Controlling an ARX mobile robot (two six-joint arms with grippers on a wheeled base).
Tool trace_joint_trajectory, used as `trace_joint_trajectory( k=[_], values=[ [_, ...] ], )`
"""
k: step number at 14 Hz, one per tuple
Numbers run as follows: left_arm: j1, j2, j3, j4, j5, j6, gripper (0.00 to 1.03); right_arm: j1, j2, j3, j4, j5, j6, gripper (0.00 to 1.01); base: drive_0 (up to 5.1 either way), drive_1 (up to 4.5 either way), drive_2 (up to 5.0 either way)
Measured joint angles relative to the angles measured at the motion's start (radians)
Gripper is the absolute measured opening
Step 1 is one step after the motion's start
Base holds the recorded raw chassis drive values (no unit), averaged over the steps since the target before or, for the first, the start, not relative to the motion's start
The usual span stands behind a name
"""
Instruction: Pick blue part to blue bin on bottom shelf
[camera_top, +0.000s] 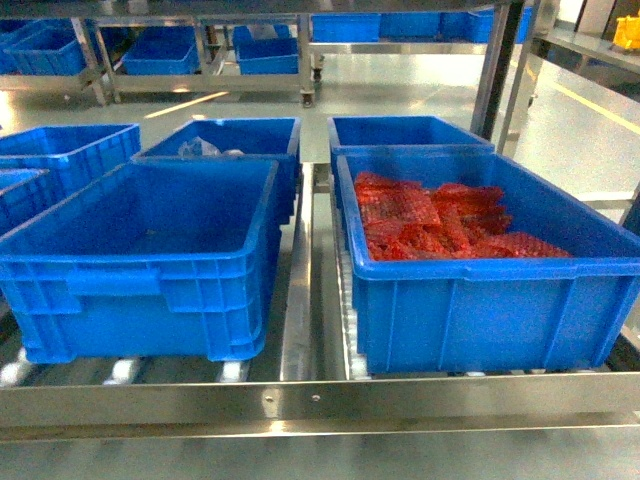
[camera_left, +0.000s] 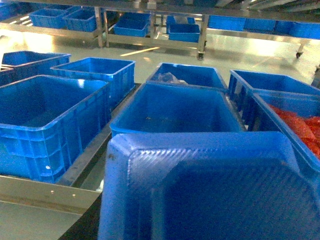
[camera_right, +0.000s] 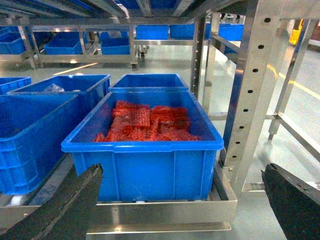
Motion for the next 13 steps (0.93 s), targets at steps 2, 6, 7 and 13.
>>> trace_joint_trajectory(
  k=[2,6,7,13],
  values=[
    [0.0,0.0,0.0,0.0,-0.001,0.0,0.43,0.0,0.0,0.0,0.0,0.0,0.0,0.98,0.0,0.0,0.0],
    [0.0,0.0,0.0,-0.003,0.0,0.0,0.43,0.0,0.0,0.0,-0.002,0.0,0.0,0.98,0.0,0.0,0.0],
    [0.0,0.0,0.0,-0.001,-0.002,0.0,0.43,0.0,0.0,0.0,-0.002,0.0,0.0,0.98,0.0,0.0,0.0],
    [0.0,0.0,0.0,-0.001,-0.001,0.0,0.43,0.0,0.0,0.0,-0.001,0.0,0.0,0.98,0.0,0.0,0.0]
  ],
)
